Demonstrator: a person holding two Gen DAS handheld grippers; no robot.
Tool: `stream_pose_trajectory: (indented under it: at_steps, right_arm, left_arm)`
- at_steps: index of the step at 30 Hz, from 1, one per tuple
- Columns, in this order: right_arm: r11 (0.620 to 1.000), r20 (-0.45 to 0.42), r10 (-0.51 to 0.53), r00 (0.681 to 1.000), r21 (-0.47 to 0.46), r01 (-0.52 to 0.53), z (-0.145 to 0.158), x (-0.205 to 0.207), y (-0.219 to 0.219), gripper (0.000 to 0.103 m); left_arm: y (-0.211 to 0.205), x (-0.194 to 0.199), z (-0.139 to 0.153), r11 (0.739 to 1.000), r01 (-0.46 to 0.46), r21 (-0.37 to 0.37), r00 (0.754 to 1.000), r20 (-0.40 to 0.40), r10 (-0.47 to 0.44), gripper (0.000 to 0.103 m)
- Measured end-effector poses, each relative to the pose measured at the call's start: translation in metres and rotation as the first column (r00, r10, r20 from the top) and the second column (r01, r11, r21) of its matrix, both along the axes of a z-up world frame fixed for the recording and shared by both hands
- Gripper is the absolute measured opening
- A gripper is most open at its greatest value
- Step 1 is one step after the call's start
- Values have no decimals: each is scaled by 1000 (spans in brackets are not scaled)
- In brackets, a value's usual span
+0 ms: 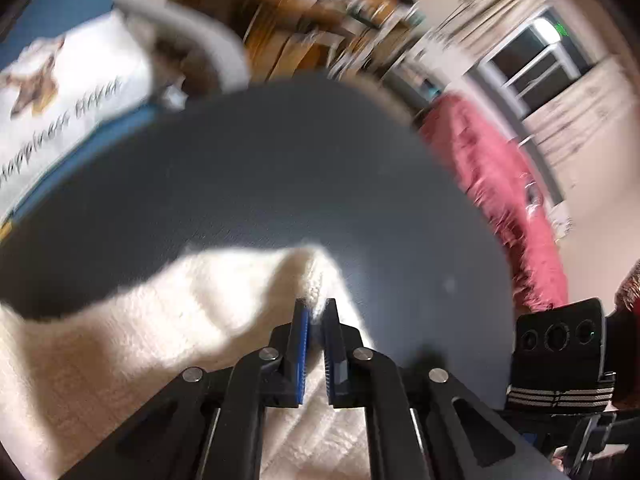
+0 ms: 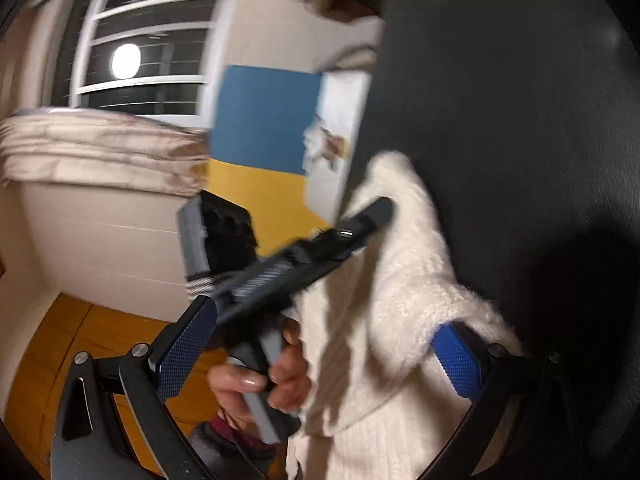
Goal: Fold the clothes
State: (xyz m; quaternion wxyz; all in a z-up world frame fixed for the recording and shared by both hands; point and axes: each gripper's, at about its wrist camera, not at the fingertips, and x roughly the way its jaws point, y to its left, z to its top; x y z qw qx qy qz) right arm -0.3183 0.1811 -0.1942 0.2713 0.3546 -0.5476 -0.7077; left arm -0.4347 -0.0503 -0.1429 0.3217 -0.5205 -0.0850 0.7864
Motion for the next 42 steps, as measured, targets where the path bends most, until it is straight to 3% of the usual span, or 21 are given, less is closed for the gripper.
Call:
stream_pose_trajectory:
  at_steps: [3,5,9,11,14,17,21,24,26,27,29,31,34,38,39,41,42]
  right_arm:
    - [999,-70,-22,997,40,25,12,11,-2,103]
    - [998,-52,-16,999,55,19,7,14,-3,103]
    - [992,20,11,1000,126,-13,-1,21,-1,103]
    - [989,21,11,1000,151,-14,3,29,8,103]
    - [985,-47,6,999,172,2,23,32,22,103]
    - [983,-109,94,990,165,-75,46,15,16,103]
    - [951,24,228,973,210,-228,35,-22,-17,103]
    - [920,172,207,963,301,-252,8,-29,-19,103]
    - [942,158,182,970,256,-218,4,-21,-10,103]
    - [936,142,174,974,285,-208,12,-19,-9,103]
    - [922,109,160,981,337,-188,27,-15,-7,103]
    - [922,73,222,972,310,-234,40,-16,-18,103]
    - [877,60,298,953,376,-298,51,-22,-52,103]
    - [804,195,334,922,452,-386,32,-41,-80,103]
    - [781,238,306,922,491,-386,25,-43,-80,103]
    - [795,231,283,931,486,-362,28,-40,-76,103]
    - [775,228,280,933,520,-360,37,-35,-79,103]
  left_arm:
    - [-14,2,2,996,-87,21,995,-45,88,5]
    - [-14,0,-5,992,-124,-36,991,-58,122,6]
    - [-17,1,-14,988,-140,-61,990,7,141,17]
    - [-28,9,-7,983,-182,-39,983,-7,182,18]
    - [-50,33,5,972,-228,58,973,-13,229,19]
    - [-56,58,11,970,-200,138,979,-10,203,19]
    - [-61,77,-4,975,-217,50,976,7,217,19]
    - [-69,90,-26,966,-255,-49,965,46,258,17]
    - [-86,101,-22,958,-287,27,957,56,285,17]
    - [-92,103,-20,952,-304,46,952,60,301,18]
    - [-111,113,-13,930,-354,97,935,57,350,18]
    - [-130,125,-8,911,-391,133,920,57,387,18]
    - [-158,145,-8,882,-457,113,890,51,454,19]
    - [-204,166,-24,820,-572,-11,816,98,570,18]
    - [-215,173,-24,806,-591,8,802,115,587,16]
    - [-236,187,-25,776,-629,41,772,145,619,17]
    - [-244,192,-18,763,-645,39,761,125,637,17]
